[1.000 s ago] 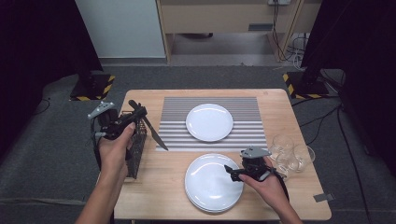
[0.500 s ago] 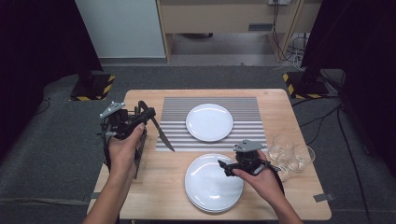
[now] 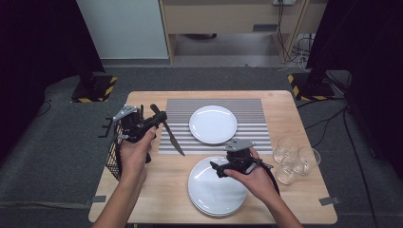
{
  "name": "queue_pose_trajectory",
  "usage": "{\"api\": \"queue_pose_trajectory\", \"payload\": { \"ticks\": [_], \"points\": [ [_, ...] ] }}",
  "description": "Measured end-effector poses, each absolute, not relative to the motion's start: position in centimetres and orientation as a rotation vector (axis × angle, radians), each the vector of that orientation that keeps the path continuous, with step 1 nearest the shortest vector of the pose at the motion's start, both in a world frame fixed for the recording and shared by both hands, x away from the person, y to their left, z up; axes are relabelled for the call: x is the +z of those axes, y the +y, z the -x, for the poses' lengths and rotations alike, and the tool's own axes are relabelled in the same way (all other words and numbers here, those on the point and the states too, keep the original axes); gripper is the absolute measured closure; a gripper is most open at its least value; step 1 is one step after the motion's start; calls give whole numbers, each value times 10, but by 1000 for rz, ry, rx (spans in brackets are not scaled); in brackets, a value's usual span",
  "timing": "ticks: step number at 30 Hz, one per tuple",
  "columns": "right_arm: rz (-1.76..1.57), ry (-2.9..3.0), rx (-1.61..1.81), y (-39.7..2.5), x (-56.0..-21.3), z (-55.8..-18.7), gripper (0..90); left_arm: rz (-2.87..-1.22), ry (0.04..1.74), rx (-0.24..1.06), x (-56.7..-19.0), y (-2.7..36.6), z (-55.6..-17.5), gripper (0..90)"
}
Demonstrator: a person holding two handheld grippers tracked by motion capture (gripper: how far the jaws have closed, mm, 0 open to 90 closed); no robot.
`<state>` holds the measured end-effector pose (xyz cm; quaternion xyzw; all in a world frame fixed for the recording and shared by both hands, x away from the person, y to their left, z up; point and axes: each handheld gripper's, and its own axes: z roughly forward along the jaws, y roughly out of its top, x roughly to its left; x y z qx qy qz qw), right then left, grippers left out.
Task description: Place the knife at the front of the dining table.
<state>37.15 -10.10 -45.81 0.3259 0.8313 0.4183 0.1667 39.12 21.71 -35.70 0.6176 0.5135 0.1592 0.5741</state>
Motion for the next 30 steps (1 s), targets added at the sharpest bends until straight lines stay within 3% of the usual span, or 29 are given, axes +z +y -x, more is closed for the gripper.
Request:
{"api": "queue_pose_trajectory", "payload": {
  "ticks": [18, 30],
  "points": [
    [-852, 2406, 1201, -74, -453, -376, 103, -1456, 1194, 362, -365, 202, -396, 834],
    [-844, 2400, 1238, -62, -452, -379, 221, -1459, 1188, 363, -370, 195, -400, 834]
  ]
}}
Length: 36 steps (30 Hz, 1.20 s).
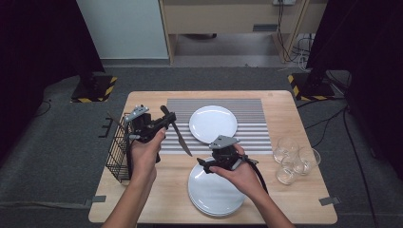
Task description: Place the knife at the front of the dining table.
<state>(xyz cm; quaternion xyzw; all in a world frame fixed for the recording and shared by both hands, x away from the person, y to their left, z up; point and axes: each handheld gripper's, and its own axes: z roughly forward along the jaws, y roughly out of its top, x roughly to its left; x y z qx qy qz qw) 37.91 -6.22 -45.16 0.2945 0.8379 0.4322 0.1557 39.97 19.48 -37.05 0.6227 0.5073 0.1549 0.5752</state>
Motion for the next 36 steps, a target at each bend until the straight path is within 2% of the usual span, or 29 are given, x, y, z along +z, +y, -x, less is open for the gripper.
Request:
{"api": "queue_pose_trajectory", "payload": {
  "ticks": [15, 26, 36],
  "points": [
    [-808, 2403, 1294, -51, -448, -380, 350, -1491, 1171, 349, -386, 182, -399, 834],
    [-796, 2386, 1346, -45, -441, -385, 493, -1499, 1149, 352, -393, 178, -395, 834],
    [-799, 2386, 1381, -32, -431, -390, 516, -1508, 1119, 380, -391, 184, -391, 834]
  ]
}}
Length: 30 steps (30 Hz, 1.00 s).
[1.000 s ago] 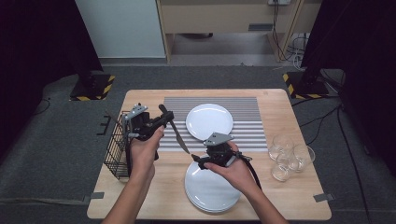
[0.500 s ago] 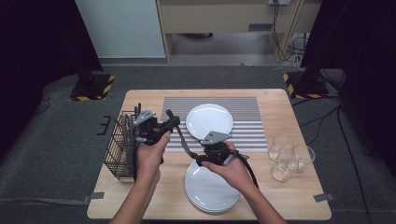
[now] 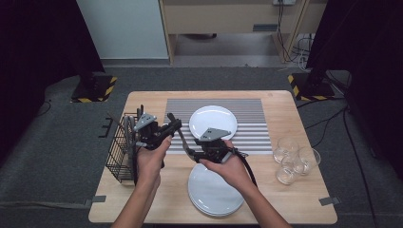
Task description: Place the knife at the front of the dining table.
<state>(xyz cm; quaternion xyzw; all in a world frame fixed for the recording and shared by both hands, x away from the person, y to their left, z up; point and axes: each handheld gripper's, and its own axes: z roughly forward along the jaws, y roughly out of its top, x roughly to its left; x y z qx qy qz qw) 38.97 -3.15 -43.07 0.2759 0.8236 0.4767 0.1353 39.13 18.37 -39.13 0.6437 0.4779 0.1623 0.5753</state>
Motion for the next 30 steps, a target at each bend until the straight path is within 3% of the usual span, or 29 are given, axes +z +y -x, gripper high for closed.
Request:
{"api": "queue_pose_trajectory", "payload": {
  "ticks": [30],
  "points": [
    [-798, 2366, 1432, -2, -420, -404, 615, -1513, 1126, 398, -397, 194, -388, 834]
  ]
}}
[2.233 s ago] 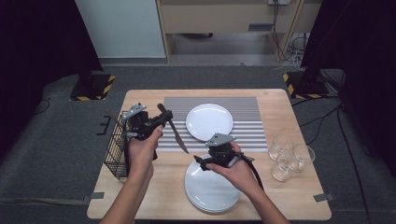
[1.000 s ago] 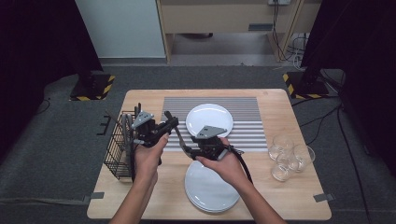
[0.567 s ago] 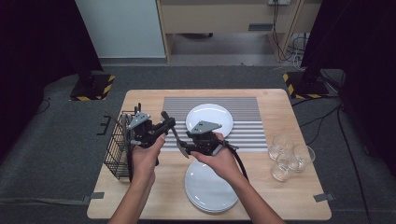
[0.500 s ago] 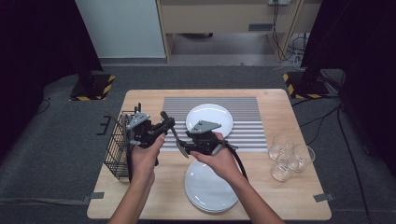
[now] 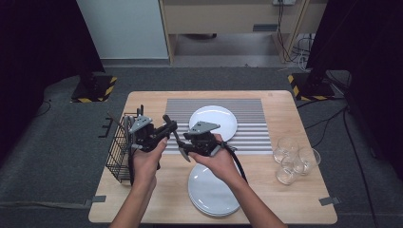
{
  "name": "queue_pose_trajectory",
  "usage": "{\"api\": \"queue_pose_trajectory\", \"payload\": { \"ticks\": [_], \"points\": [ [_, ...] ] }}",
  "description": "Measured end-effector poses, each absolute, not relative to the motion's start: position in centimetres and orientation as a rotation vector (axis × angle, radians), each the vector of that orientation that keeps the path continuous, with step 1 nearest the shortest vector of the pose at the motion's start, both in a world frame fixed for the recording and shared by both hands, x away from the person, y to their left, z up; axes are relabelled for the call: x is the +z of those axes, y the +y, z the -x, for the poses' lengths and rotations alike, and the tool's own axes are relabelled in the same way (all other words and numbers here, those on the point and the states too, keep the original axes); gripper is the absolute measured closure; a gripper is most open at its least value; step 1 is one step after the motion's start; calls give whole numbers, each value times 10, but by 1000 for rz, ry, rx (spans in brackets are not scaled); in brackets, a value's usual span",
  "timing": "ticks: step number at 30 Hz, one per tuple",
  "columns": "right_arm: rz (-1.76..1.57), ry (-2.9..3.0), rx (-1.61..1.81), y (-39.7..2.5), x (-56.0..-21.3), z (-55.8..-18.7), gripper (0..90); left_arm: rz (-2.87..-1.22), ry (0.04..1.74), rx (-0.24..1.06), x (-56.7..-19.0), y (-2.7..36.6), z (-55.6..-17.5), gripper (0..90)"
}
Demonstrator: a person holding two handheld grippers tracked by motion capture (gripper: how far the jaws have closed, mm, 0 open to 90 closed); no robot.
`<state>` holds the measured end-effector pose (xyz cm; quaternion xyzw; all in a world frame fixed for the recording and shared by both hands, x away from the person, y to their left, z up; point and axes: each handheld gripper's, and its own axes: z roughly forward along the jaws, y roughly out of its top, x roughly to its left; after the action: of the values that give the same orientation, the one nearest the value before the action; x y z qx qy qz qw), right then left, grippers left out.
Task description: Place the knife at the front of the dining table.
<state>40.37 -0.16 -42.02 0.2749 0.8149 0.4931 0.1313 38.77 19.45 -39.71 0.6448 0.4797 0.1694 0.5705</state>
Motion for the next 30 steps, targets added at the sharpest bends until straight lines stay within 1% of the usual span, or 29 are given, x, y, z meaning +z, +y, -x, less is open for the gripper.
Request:
{"api": "queue_pose_trajectory", "payload": {
  "ticks": [8, 13, 21, 27, 28, 30],
  "points": [
    [-806, 2368, 1442, 4, -422, -408, 685, -1518, 1117, 400, -395, 194, -387, 834],
    [-786, 2370, 1455, 10, -421, -409, 713, -1523, 1116, 400, -397, 193, -386, 834],
    [-777, 2382, 1450, 13, -422, -412, 792, -1525, 1102, 398, -395, 190, -385, 834],
    [-773, 2376, 1458, 12, -421, -411, 799, -1520, 1098, 407, -396, 190, -383, 831],
    [-769, 2375, 1455, 12, -421, -411, 800, -1518, 1094, 412, -396, 189, -383, 824],
    [-768, 2369, 1453, 12, -421, -410, 800, -1517, 1091, 419, -395, 189, -381, 784]
  ]
}}
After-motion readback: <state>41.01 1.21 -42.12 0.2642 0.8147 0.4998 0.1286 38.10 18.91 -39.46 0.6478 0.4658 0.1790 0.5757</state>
